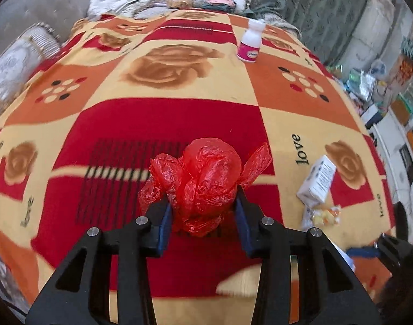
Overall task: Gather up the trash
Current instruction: 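Grasp the red plastic bag with the left tool while the right tool grasps the white tablet box, then carry the red bag and white tablet box with both tools over the bin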
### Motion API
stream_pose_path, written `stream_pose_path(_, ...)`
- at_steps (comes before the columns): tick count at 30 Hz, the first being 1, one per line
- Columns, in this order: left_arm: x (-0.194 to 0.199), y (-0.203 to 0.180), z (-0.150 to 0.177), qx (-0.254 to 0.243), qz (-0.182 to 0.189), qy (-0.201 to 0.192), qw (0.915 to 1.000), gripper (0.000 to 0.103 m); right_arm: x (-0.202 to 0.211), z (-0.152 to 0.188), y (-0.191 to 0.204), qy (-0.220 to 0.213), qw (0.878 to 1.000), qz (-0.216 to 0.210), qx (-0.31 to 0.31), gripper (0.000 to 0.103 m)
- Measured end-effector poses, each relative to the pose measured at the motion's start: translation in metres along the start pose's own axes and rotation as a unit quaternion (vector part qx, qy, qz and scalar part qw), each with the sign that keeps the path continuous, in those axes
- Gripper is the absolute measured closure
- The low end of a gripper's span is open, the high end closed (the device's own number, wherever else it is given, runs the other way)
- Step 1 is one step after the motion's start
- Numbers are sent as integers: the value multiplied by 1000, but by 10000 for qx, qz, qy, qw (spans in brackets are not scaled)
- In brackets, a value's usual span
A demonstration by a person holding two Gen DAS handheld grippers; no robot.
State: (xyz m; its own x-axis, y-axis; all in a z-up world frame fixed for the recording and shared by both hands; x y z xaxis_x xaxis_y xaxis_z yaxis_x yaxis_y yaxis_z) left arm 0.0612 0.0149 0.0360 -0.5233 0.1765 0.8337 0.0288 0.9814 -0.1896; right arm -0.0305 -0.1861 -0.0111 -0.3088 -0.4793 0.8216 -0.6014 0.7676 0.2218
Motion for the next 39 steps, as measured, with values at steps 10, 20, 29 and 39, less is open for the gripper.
stream_pose_path(10, 52, 6, 49, 334, 131, -217, 9991, 64, -30, -26, 5, 11, 9958, 865, 291, 50)
stream_pose_path(20, 68, -41, 84, 174, 453, -292, 9984, 64, 14, 13, 5, -323, 9933, 1111, 32, 53)
stream_pose_path(29, 61, -119, 111, -257, 761, -205, 9966, 64, 63, 54, -20, -546, 9875, 1359, -581, 53)
stream_pose_path(39, 59, -176, 130, -659, 867, -211, 9938, 64, 103, 81, -44, -792, 9786, 1658, -923, 53)
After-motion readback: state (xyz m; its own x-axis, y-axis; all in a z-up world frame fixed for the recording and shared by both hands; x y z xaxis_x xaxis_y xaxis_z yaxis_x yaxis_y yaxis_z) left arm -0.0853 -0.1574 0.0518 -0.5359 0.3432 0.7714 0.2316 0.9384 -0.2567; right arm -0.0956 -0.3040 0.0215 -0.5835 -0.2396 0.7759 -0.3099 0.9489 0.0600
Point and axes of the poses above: each gripper's, at about its wrist camera, not at the fingertips, and x roughly against the way its jaws point, y to its left, z to its underside, the point moved 4 cm from there along -x, roughly the way its jaws point, and after that the axes turned 6 degrees about x, right-handed, at the moved point
